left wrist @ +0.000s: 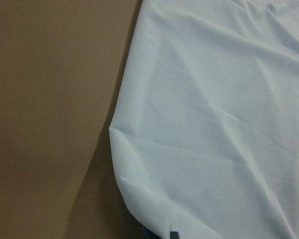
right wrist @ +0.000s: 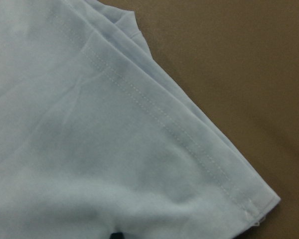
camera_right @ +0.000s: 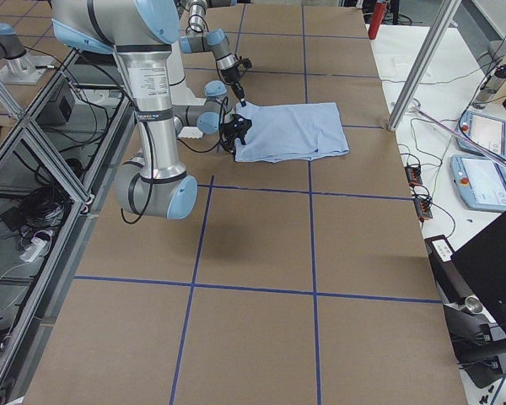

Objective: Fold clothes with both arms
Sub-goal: 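Lower the right gripper to the other near corner and grasp it, then lift the near edge with both grippers and fold it toward the far edge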

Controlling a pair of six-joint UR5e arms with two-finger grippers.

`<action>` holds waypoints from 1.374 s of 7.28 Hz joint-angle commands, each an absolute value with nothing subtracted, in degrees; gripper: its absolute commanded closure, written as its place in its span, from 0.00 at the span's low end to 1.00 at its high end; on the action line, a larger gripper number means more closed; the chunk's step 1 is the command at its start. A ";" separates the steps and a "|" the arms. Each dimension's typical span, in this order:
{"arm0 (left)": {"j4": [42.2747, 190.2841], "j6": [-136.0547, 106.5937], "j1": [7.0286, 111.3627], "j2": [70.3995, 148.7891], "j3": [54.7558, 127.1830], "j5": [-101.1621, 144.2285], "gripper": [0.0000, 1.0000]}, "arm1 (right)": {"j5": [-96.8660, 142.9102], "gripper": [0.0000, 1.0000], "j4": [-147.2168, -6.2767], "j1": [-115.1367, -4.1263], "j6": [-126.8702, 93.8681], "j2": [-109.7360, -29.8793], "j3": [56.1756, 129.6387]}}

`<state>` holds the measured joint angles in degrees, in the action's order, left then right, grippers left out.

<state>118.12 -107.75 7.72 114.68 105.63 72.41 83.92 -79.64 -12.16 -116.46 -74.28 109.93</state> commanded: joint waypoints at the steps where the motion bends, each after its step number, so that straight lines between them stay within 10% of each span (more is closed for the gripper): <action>1: 118.12 -107.75 7.56 114.61 105.56 72.42 1.00 | 83.59 1.00 -79.54 -12.48 -116.98 -74.18 109.95; 10: 117.60 -102.08 8.43 114.26 108.86 72.95 1.00 | 81.92 1.00 -79.63 -12.83 -116.89 -74.27 112.93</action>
<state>118.00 -105.73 7.90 114.59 106.46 72.60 82.54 -79.63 -12.83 -116.89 -74.37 111.91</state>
